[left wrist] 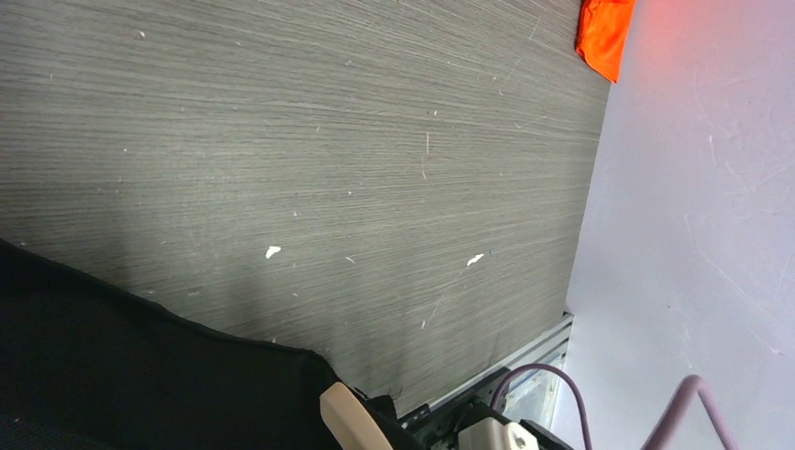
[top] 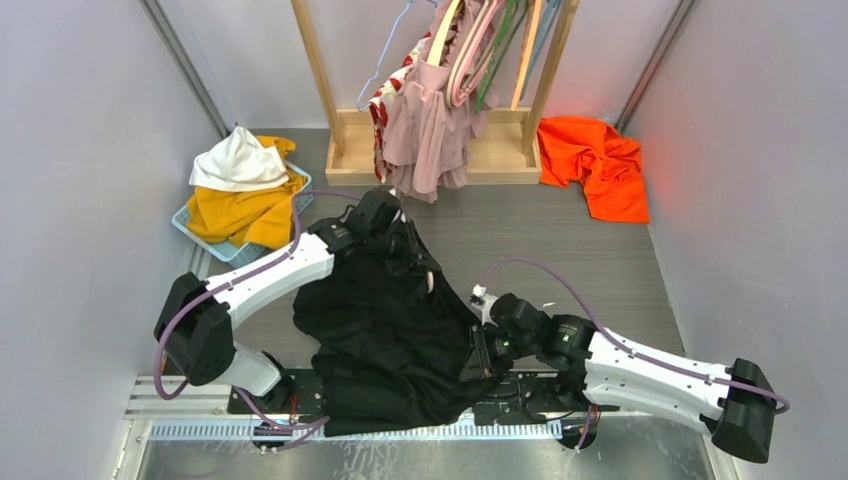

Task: Place the skirt on the hanger
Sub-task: Adjust the skirt on the hanger.

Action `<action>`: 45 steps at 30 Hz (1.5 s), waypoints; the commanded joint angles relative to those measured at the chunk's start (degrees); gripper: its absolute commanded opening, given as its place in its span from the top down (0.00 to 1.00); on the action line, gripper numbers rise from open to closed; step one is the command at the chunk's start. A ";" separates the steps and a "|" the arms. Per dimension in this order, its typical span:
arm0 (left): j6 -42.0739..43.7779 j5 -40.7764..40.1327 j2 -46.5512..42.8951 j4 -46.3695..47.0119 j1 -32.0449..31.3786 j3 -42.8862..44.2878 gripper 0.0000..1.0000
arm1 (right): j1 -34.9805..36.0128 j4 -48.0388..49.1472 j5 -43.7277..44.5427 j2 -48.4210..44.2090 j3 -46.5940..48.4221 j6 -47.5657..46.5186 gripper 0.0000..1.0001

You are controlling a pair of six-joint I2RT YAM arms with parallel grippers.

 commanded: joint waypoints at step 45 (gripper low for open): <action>37.79 -1.34 0.16 -48.24 -1.15 57.12 0.93 | -3.25 -25.47 14.17 7.29 57.90 -23.05 0.99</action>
